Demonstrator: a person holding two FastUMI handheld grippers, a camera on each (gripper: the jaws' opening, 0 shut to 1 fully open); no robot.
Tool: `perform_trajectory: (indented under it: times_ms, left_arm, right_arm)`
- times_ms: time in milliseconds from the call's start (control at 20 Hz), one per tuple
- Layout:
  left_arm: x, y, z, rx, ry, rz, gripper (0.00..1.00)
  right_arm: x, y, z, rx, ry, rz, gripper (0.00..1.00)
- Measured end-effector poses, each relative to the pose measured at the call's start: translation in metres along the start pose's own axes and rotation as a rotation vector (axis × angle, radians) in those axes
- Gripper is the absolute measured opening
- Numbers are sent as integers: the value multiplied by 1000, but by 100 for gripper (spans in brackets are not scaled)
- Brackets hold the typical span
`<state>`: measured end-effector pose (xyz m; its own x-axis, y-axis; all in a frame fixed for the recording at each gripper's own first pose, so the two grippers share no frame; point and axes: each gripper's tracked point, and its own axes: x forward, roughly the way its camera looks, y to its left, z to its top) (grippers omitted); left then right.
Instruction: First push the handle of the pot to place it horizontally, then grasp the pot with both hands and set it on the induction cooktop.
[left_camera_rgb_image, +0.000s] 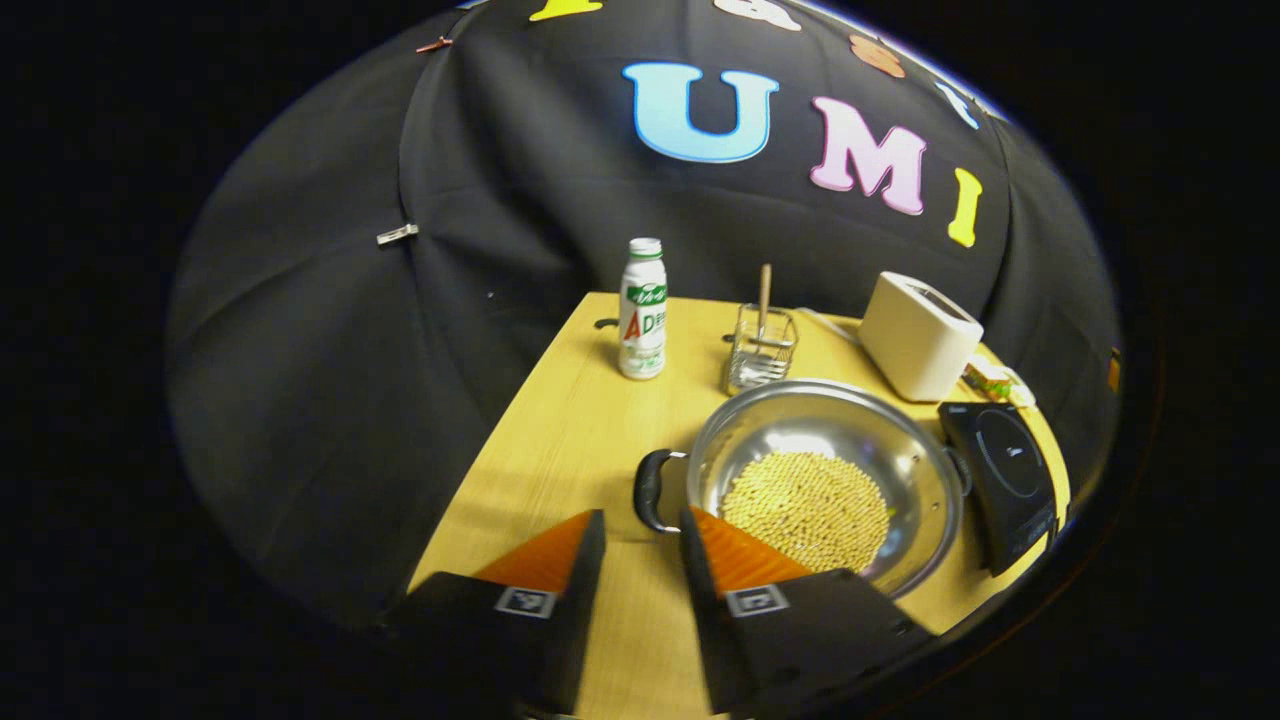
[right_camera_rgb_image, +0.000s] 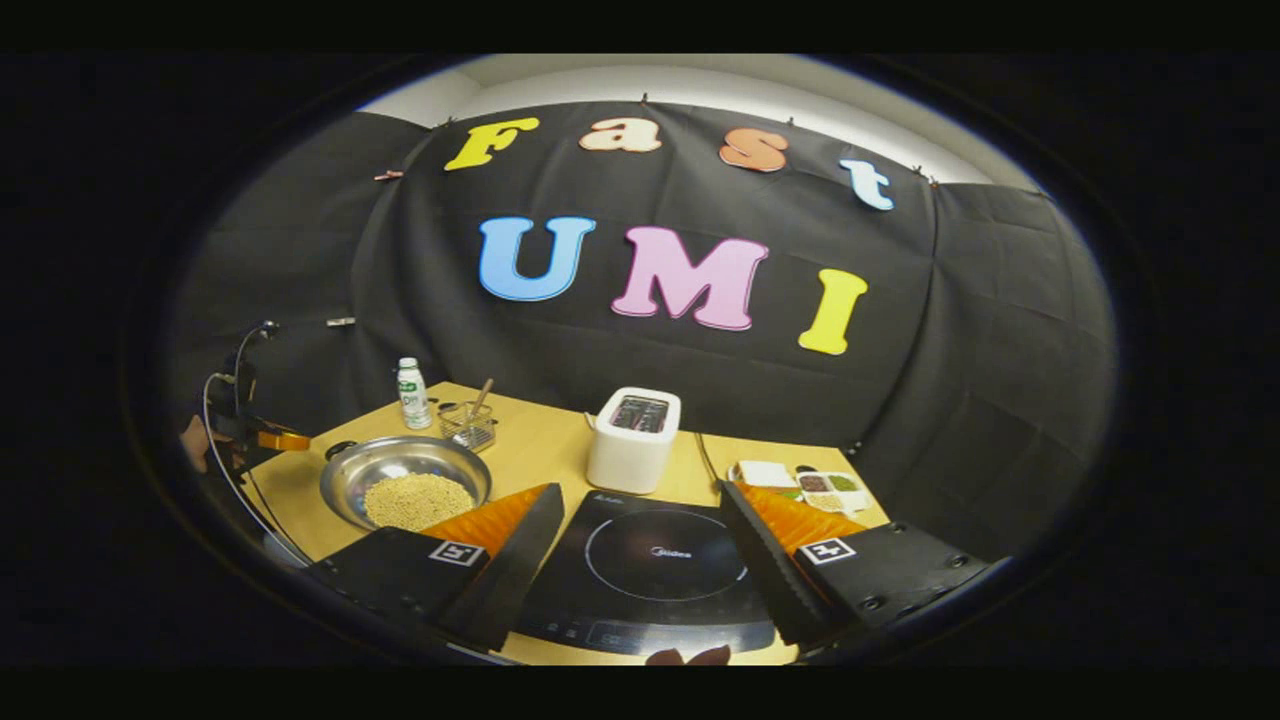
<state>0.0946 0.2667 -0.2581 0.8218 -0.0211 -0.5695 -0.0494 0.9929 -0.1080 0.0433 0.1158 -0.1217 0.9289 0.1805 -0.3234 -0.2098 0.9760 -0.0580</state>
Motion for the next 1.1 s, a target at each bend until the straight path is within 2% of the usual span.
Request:
perform_trajectory:
  times_ms: [150,200,350,500,800,1000,1050,1100]
  left_arm:
    - [7,-2,5,-5,-6,-29,99]
    - [12,-2,2,-3,1,-33,96]
    - [26,-6,-1,-17,18,-62,96]
    - [38,-9,-3,-39,10,-108,96]
    - [72,-1,-17,-41,78,-100,95]
    - [88,-6,-20,15,123,-109,93]
    - [92,-7,-20,32,131,-112,91]
    - [95,-10,-21,47,138,-119,90]
  right_arm:
    - [21,30,-9,9,32,75,98]
    - [30,39,-13,16,44,97,98]
    - [52,68,-29,46,106,163,98]
    - [74,87,-50,50,177,198,98]
    - [105,121,-101,140,335,207,98]
    - [126,138,-136,153,438,208,99]
    - [132,141,-144,157,460,206,94]
    - [136,143,-152,160,482,203,94]
